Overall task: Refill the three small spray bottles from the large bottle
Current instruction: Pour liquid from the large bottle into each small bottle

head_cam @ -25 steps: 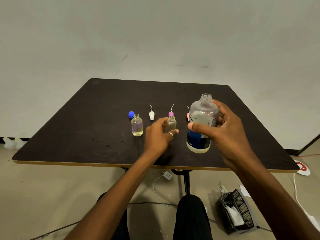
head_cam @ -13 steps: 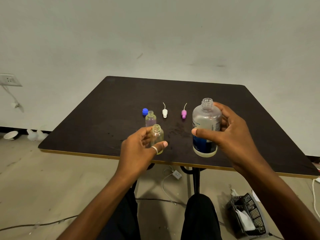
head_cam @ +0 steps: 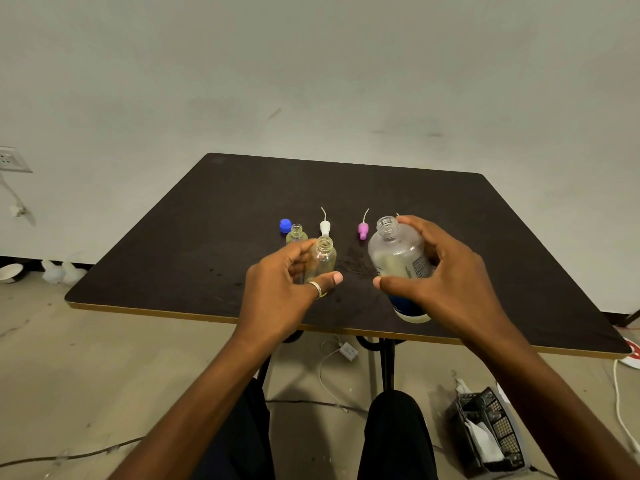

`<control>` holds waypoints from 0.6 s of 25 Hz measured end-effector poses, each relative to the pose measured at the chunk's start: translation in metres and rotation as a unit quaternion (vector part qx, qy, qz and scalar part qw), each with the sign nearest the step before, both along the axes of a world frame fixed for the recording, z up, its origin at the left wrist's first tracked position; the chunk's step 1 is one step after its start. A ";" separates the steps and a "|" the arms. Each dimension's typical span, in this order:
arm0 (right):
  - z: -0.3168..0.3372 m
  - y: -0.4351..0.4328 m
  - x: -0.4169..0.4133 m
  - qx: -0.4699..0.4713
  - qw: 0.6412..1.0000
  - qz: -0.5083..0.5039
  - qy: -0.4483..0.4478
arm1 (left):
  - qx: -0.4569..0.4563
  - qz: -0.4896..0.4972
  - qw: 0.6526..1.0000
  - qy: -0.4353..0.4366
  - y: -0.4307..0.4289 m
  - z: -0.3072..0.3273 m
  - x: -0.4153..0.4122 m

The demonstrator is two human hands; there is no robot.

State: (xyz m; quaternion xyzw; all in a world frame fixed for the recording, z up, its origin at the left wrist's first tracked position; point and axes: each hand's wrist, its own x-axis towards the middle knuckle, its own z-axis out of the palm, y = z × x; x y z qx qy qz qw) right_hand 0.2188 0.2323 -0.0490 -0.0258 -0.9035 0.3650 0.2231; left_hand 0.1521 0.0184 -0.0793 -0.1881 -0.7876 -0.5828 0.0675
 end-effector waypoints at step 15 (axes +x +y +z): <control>0.002 -0.020 0.006 0.206 0.976 -0.060 0.028 | -0.012 -0.021 1.000 0.013 0.005 -0.005 0.004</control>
